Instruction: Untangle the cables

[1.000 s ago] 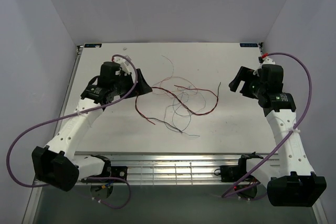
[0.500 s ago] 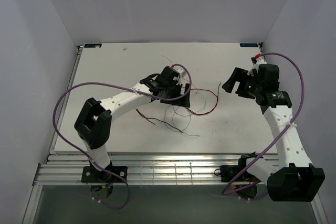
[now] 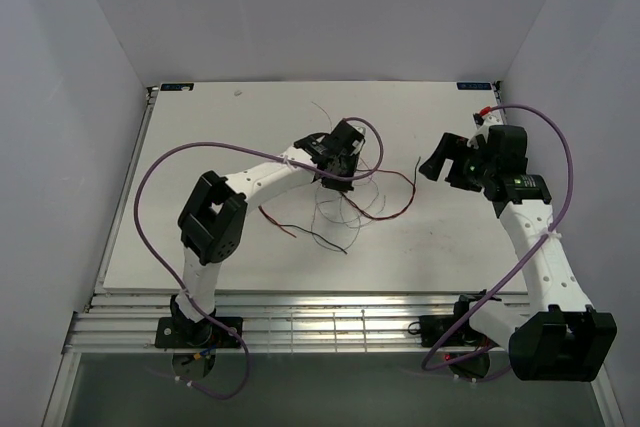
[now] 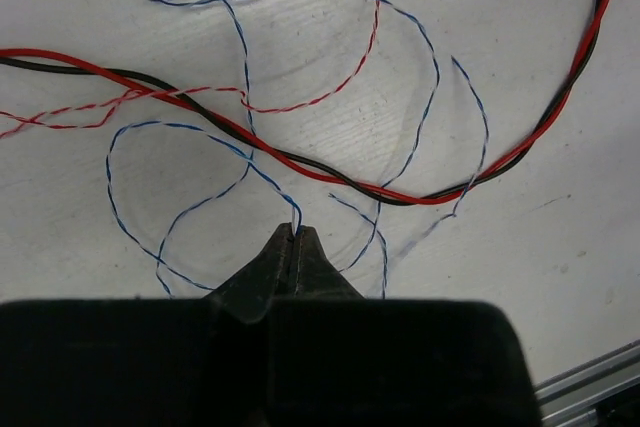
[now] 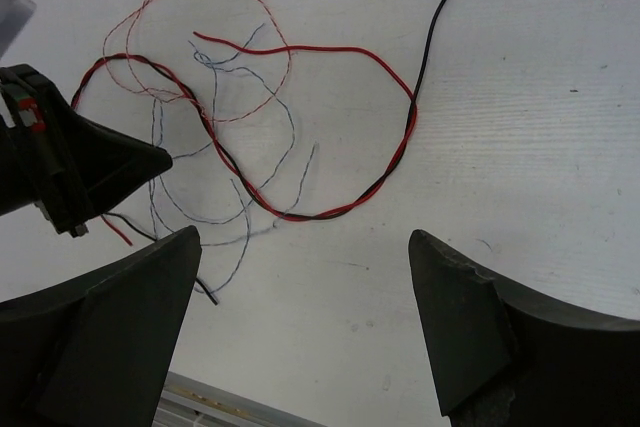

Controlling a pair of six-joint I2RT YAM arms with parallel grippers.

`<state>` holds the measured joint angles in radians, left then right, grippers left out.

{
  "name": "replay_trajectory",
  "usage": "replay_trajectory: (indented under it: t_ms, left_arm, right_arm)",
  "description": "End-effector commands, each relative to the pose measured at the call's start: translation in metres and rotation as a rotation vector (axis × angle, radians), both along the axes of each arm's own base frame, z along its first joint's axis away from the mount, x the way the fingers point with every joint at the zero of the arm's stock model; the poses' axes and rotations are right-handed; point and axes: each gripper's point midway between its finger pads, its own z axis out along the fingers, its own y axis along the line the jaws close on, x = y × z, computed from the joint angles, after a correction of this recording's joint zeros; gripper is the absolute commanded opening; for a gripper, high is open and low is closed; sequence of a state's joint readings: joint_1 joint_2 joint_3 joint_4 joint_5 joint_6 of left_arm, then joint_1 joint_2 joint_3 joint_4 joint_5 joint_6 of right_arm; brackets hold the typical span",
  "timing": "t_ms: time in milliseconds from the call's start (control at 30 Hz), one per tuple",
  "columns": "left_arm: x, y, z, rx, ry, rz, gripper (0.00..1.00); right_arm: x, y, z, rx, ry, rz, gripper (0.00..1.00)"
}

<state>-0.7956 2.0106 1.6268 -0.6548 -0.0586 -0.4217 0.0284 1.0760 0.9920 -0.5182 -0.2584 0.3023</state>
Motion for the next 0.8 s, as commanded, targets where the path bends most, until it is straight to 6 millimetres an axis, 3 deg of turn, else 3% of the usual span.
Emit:
replay_trajectory:
  t_ms: [0,100,367,433,567,767]
  left_arm:
    - [0.015,-0.002,0.063,-0.056,-0.129,0.036,0.00]
    - [0.021,-0.005,0.102,-0.107,-0.204,0.027,0.00]
    - [0.021,-0.004,0.238,-0.291,-0.442,-0.011,0.00]
    - [0.020,0.001,0.260,-0.315,-0.490,-0.009,0.00]
    - [0.030,0.030,0.307,-0.297,-0.629,0.100,0.00]
    - [0.054,0.093,0.378,-0.325,-0.781,0.254,0.00]
  right_arm:
    - [0.004,0.003,-0.008,-0.001,0.005,0.024,0.90]
    - [0.005,0.008,-0.010,0.021,0.004,0.048,0.90]
    - [0.010,0.013,-0.013,0.041,-0.015,0.079,0.90]
    - [0.011,0.016,-0.013,0.050,-0.022,0.090,0.90]
    - [0.011,0.018,-0.013,0.061,-0.022,0.103,0.90]
    - [0.014,0.020,-0.012,0.071,-0.033,0.103,0.90]
